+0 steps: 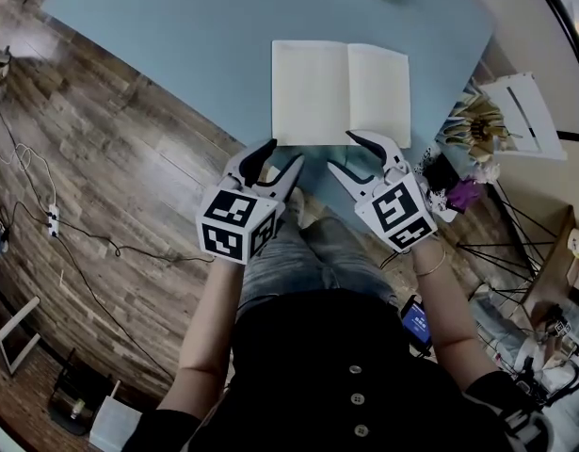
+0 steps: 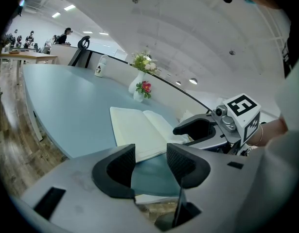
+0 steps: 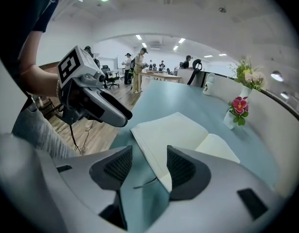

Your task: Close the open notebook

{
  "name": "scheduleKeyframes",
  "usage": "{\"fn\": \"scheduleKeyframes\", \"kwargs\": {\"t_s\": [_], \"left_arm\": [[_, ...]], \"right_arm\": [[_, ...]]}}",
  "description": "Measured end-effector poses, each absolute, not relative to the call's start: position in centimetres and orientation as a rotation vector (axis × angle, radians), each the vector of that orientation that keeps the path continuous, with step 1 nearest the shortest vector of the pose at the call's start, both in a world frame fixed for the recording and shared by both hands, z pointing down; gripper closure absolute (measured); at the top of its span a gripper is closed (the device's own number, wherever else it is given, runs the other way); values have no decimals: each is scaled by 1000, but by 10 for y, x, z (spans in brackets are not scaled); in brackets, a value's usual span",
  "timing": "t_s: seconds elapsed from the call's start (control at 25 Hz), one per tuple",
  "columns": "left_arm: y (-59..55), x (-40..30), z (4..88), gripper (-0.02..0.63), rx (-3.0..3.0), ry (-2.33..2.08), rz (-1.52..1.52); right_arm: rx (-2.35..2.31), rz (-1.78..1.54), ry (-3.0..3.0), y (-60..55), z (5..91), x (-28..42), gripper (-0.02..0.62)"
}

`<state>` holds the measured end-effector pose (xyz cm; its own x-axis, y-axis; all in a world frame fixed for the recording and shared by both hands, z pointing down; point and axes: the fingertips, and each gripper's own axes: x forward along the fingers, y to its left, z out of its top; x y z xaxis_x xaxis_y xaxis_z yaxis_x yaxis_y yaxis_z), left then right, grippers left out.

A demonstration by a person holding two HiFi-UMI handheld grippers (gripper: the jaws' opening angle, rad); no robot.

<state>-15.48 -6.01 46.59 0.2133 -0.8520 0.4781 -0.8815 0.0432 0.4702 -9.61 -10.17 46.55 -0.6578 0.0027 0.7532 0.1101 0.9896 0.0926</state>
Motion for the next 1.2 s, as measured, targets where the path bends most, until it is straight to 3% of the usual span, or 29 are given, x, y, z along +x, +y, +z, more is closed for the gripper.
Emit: {"fn": "scheduleKeyframes", "kwargs": {"t_s": [1.2], "left_arm": [[-61, -176, 486, 417, 1677, -1705, 60]], "right_arm": [[-320, -571, -2014, -106, 516, -123, 342]]}}
